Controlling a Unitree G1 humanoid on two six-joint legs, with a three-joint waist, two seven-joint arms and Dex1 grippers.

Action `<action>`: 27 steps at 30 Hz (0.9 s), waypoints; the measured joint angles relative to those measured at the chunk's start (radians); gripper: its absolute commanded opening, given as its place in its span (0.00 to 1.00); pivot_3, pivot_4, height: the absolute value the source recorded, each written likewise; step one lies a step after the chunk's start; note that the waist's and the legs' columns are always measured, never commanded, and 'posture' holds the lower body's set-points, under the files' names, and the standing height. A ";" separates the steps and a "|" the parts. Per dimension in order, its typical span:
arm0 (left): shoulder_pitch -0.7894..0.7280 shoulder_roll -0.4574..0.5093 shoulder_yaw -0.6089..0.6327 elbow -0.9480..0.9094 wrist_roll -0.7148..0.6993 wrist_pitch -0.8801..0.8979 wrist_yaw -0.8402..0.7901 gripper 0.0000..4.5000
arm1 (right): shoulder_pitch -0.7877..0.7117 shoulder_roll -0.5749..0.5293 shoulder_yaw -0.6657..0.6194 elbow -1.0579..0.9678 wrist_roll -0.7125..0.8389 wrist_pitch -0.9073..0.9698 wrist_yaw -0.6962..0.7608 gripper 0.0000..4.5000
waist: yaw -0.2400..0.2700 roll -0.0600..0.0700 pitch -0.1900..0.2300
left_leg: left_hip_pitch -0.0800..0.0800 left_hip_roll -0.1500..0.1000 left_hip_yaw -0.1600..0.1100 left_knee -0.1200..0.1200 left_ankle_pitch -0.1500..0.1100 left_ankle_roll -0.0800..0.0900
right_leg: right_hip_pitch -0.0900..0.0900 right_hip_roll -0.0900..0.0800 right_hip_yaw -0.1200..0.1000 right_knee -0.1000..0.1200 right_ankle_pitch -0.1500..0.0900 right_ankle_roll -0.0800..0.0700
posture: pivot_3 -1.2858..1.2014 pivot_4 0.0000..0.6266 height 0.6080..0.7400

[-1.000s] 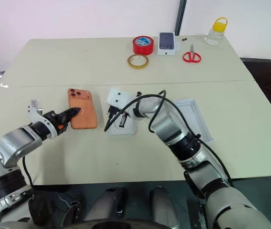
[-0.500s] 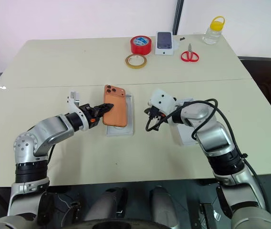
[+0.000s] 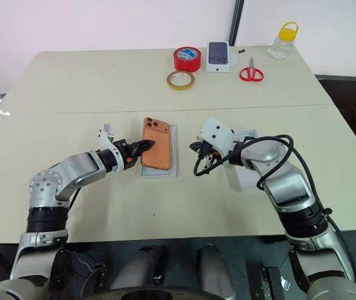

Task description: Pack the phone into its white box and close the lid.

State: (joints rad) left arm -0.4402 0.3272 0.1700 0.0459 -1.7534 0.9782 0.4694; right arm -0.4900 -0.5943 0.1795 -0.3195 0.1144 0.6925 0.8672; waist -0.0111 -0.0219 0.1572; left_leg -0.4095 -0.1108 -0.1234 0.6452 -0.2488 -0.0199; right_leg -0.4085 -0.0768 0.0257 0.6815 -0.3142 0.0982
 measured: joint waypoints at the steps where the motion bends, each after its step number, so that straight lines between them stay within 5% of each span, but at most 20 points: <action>1: 0.000 0.000 0.000 0.003 0.003 0.003 -0.004 0.11 | 0.000 0.000 0.001 0.000 0.001 0.000 -0.003 0.00 | 0.000 0.000 0.000 | 0.000 0.000 0.000 0.000 0.000 0.000 | 0.000 0.000 0.000 0.000 0.000 0.000 | 0.52 0.24 1.00; 9: -0.001 0.002 -0.002 -0.006 0.028 0.036 -0.036 0.97 | -0.002 0.000 0.009 0.002 0.010 -0.002 -0.019 0.00 | 0.000 0.000 0.000 | 0.000 0.000 0.000 0.000 0.000 0.000 | 0.000 0.000 0.000 0.000 0.000 0.000 | 0.52 0.24 1.00; 27: -0.084 0.174 -0.079 -0.109 0.201 0.165 -0.126 0.99 | -0.010 0.000 0.033 0.016 0.010 -0.018 -0.026 0.00 | 0.000 0.000 0.000 | 0.000 0.000 0.000 0.000 0.000 0.000 | 0.000 0.000 0.000 0.000 0.000 0.000 | 0.52 0.24 1.00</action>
State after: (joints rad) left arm -0.5245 0.5014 0.0915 -0.0633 -1.5527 1.1433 0.3430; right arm -0.4995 -0.5942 0.2125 -0.3035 0.1247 0.6749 0.8408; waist -0.0113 -0.0220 0.1573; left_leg -0.4095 -0.1108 -0.1234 0.6451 -0.2488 -0.0198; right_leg -0.4084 -0.0768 0.0256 0.6815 -0.3142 0.0983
